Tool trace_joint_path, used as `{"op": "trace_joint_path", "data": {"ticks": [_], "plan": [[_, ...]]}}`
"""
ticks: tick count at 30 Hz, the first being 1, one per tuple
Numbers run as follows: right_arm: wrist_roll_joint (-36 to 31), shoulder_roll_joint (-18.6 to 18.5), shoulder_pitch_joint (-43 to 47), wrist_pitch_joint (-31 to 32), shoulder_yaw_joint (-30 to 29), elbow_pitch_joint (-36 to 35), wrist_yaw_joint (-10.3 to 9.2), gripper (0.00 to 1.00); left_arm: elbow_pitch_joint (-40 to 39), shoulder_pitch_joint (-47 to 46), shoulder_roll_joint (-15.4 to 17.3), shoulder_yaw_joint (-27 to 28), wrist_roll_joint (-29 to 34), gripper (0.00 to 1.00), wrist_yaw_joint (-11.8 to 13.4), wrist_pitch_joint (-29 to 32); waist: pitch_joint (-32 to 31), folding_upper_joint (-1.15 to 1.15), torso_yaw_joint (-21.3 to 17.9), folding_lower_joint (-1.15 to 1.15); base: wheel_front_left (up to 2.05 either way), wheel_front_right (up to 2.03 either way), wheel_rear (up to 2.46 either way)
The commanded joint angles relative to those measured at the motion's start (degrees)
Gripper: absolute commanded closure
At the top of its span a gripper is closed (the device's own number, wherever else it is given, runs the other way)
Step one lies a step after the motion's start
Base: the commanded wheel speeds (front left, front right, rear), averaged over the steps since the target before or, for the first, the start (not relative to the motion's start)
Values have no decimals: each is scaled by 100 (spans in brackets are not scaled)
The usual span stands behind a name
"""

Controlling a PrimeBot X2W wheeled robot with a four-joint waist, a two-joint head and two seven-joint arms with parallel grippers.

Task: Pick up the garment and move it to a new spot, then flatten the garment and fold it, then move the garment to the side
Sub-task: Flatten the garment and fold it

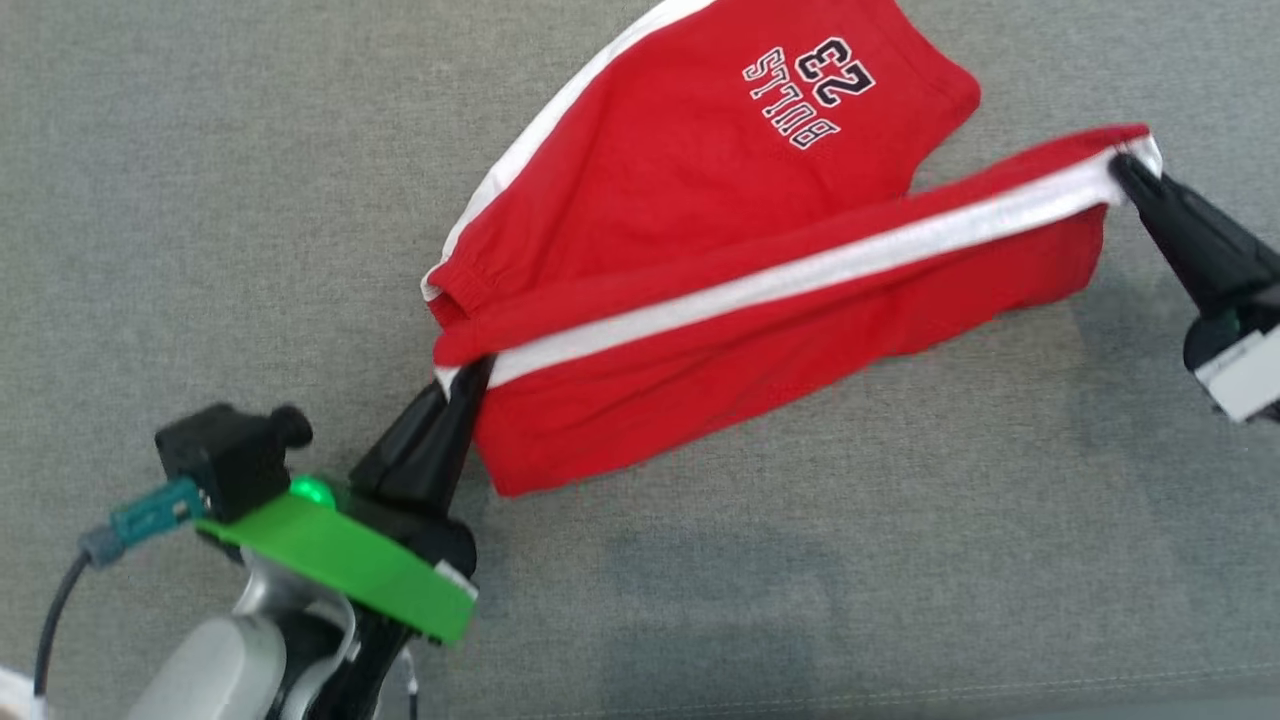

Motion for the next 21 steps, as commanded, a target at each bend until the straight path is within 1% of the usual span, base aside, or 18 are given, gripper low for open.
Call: {"op": "trace_joint_path", "data": {"ticks": [1, 3, 6, 7, 8, 10, 13, 14, 15, 17, 21], "plan": [[-23, 166, -463, 263, 85, 190, -9, 100, -31, -375, -90, -3, -128, 100, 86, 217, 353, 0, 325, 1, 0, 0, 0], [-128, 371, -1139, 605, 193, 555, -7, 100, 37, -860, -248, 37, -245, 100, 192, 480, 453, 0, 445, 1, 0, 0, 0], [-306, 784, -2054, 948, 368, 1225, -6, 100, 342, -1589, -307, 37, -6, 100, 330, 719, 549, 0, 583, 1, 0, 0, 0], [-379, 905, -2300, 1031, 443, 1447, -6, 100, 503, -1768, -377, -1, 16, 100, 362, 784, 550, 0, 636, 1, 0, 0, 0], [-510, 1109, -2747, 1124, 564, 1902, -6, 100, 823, -2082, -569, -3, -55, 100, 441, 862, 528, 0, 734, 1, 0, 0, 0], [-608, 1281, -3089, 1227, 701, 2303, -5, 100, 1189, -2310, -718, -29, -126, 100, 495, 950, 498, 0, 814, 1, 0, 0, 0], [-751, 1422, -3487, 1296, 889, 2838, -5, 100, 1706, -2557, -940, -68, -149, 100, 512, 977, 435, 0, 916, 1, 0, 0, 0], [-776, 1496, -3713, 1279, 953, 3124, -5, 100, 1986, -2687, -1078, -32, -179, 100, 529, 860, 393, 0, 983, 1, 0, 0, 0], [-773, 1522, -3818, 1244, 964, 3236, -5, 100, 2110, -2734, -1128, -12, -167, 100, 526, 796, 371, 0, 1009, 1, 0, 0, 0], [-795, 1510, -4010, 1235, 981, 3433, -5, 100, 2261, -2796, -1241, -30, -225, 100, 476, 747, 367, 0, 1058, 1, 0, 0, 0], [-837, 1430, -4274, 1290, 1042, 3821, -6, 100, 2546, -2911, -1366, -33, -276, 100, 428, 677, 367, 0, 1145, 1, 0, 0, 0]]}}
